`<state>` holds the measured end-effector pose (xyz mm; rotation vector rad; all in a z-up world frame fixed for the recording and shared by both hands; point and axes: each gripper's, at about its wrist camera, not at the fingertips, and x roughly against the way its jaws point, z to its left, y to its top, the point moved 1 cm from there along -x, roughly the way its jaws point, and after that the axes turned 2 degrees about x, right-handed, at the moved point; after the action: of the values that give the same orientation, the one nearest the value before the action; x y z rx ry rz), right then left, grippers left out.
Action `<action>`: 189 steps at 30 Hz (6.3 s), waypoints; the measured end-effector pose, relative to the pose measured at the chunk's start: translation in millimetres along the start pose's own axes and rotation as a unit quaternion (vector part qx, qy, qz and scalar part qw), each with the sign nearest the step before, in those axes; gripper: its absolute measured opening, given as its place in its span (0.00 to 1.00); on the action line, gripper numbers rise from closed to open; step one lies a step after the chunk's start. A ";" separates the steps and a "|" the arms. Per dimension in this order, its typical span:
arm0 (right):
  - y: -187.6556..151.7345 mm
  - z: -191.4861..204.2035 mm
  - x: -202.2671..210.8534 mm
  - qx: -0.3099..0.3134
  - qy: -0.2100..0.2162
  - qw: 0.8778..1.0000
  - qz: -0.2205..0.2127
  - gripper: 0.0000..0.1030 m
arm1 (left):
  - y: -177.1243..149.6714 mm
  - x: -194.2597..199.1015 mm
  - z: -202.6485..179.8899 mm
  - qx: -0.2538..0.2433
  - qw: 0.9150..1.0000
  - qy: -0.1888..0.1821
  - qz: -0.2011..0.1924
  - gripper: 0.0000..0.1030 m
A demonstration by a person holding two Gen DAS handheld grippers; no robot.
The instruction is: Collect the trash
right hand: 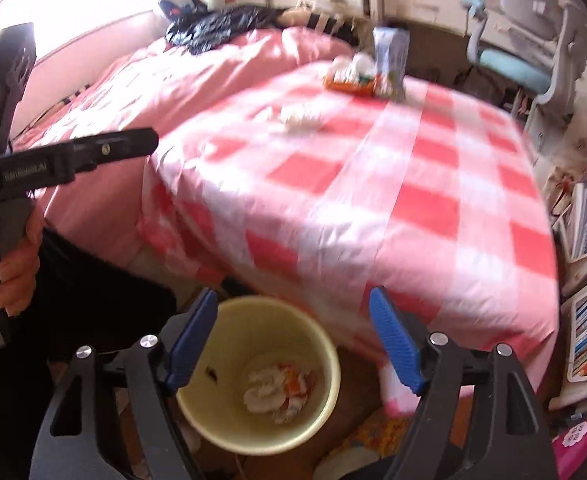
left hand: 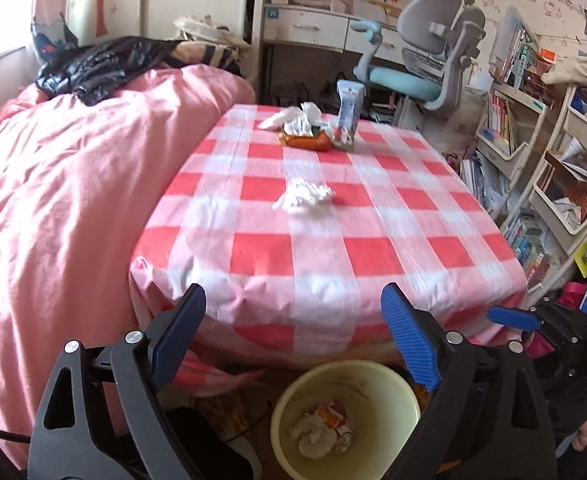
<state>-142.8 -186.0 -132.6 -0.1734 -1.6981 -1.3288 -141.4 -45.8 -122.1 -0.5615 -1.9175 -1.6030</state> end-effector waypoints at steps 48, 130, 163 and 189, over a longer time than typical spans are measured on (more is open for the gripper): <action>136.0 -111.0 -31.3 -0.080 -0.082 0.988 -0.100 0.93 | 145.9 -98.7 2.9 0.044 0.996 0.071 -0.025 0.93; 253.8 -35.4 -237.0 0.183 -0.050 0.982 0.016 0.59 | 145.8 -117.6 59.6 0.138 0.986 -0.059 0.075 0.15; 166.1 -79.0 -80.7 -0.067 0.075 0.994 -0.044 0.17 | 136.9 -128.4 22.4 0.057 0.995 -0.040 0.075 0.15; 164.6 -98.1 -58.5 -0.091 0.095 0.986 -0.105 0.19 | 136.5 -122.0 2.3 0.014 1.000 0.009 0.018 0.15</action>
<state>45.6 -176.0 -65.4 0.0279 -1.4649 -1.6044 37.5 -12.2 -102.2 -0.5643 -1.9041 -1.5509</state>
